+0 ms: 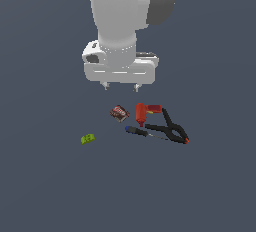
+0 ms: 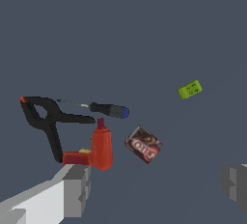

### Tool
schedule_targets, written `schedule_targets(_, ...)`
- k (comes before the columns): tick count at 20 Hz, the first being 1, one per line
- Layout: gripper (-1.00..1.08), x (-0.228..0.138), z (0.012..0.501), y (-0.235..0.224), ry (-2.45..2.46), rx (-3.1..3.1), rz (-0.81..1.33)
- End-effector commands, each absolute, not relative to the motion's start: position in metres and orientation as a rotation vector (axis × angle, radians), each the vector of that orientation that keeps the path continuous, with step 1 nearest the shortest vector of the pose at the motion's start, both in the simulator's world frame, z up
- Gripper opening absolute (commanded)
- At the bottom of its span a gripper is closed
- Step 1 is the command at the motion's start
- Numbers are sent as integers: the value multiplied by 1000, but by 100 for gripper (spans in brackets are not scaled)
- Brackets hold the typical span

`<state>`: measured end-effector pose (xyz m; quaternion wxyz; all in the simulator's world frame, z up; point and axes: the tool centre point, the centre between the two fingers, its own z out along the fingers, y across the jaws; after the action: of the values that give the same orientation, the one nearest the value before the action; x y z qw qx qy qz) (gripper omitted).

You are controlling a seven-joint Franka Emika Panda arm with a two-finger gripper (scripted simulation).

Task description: Pick up a designated object from a clutter of objects.

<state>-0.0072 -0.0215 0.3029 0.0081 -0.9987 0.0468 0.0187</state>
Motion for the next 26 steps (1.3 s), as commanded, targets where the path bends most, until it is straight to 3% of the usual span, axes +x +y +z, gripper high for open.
schedule_targets(1,108,-7,303,-21,146,-3121,59)
schedule_targets(14,108,-6,300,-27,145,-3126,50)
schedule_targets(26,108,-7,236,4,46,-2991,88)
